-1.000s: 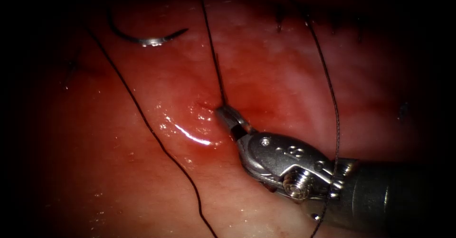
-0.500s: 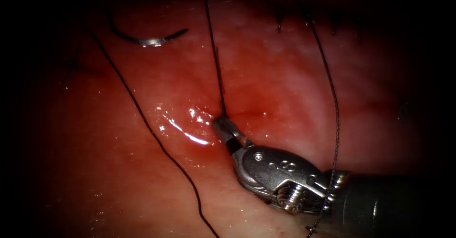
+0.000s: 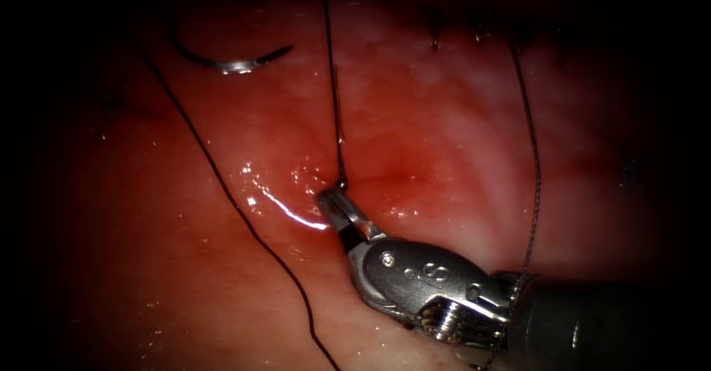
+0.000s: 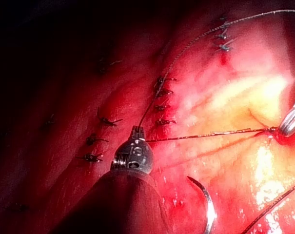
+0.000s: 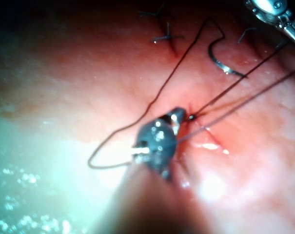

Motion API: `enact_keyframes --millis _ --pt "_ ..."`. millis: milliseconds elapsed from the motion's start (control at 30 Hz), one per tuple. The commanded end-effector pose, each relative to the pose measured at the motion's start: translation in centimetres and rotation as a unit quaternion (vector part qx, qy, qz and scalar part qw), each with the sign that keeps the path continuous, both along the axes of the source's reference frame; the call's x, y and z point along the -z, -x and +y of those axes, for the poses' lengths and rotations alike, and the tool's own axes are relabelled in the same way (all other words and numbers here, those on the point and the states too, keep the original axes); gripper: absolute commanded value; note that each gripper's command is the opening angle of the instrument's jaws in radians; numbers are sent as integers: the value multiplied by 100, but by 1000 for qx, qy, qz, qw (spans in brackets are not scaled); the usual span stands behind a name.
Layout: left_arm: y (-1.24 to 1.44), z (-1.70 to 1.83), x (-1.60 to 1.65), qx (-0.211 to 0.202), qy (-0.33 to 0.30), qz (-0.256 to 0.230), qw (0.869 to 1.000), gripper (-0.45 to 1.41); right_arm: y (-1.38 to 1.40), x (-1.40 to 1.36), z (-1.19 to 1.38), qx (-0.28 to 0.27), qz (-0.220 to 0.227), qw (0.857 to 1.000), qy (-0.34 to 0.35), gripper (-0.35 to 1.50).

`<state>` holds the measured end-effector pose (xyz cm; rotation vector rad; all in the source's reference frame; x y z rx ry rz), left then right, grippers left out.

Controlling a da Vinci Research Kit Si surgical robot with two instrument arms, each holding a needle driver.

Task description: Wound Closure

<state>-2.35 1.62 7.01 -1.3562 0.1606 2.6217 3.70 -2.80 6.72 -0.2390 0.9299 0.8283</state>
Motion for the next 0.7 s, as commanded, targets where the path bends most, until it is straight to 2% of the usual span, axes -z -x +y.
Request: enact_keyframes --millis 33,167,200,233,267,300,333,400,567,667,700 --pt "9 4 -1 1 2 0 1000 -45 -8 -2 -3 5 0 1000 3 -35" --pt "16 3 3 0 4 -1 1000 -45 -7 -4 0 5 0 1000 6 -35" --pt "15 1 3 0 4 -1 1000 -45 -6 -4 1 4 2 1000 9 -21" --pt "15 0 3 0 5 -1 1000 -45 -6 -5 1 4 4 1000 11 24" --pt "14 -1 3 -1 5 -1 1000 -45 -5 -5 1 5 8 1000 12 59" --pt "12 -4 4 -2 5 -2 1000 -45 -1 -4 3 3 15 1000 18 118" --pt "9 -7 7 -2 4 -2 1000 -45 2 -2 4 -1 22 999 24 138" --pt "8 -11 12 -1 3 -5 1000 -45 4 2 4 0 29 999 28 146" --pt "9 -31 39 -1 -10 -12 1000 -45 12 24 -1 14 44 999 22 146" --pt "11 -39 58 2 -19 -25 1000 -45 19 33 6 18 45 999 22 141" --pt "13 -43 71 5 -22 -32 999 -45 25 39 18 30 50 998 22 141"
